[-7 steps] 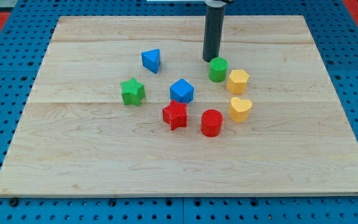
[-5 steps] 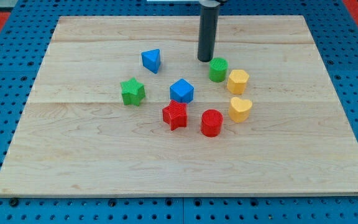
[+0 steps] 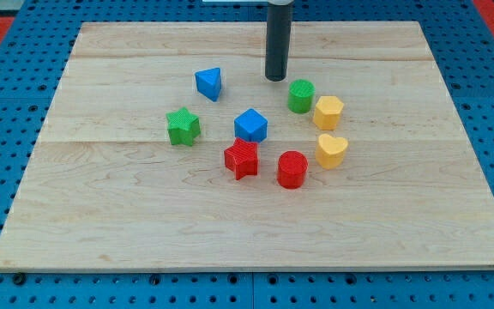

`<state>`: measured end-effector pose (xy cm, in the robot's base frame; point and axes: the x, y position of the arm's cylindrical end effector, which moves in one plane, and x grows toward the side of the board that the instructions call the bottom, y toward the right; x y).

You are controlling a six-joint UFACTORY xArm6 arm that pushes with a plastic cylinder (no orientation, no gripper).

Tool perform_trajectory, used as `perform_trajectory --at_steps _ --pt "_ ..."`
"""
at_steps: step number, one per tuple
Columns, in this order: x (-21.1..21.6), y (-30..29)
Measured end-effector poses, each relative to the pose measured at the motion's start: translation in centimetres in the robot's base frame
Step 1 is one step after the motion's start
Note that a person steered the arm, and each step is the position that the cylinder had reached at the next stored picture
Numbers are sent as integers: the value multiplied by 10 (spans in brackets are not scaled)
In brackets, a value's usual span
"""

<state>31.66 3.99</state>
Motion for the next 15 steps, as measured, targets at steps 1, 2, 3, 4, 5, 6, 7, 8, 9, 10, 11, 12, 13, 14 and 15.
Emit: perform_trajectory --at_steps 1,2,3,4,5,6,7,8,9,10,11,12,13,14,15 --pt "-9 0" --pt "-11 0" --pt "-11 0" --pt "-11 15" --pt "-28 89" --pt "-23 167" --pt "8 134" --pt "43 79" --pt "58 84" --pt "58 98" --pt "65 73" --pt "66 58" --pt "83 65" --pt "97 53" --pt "119 32"
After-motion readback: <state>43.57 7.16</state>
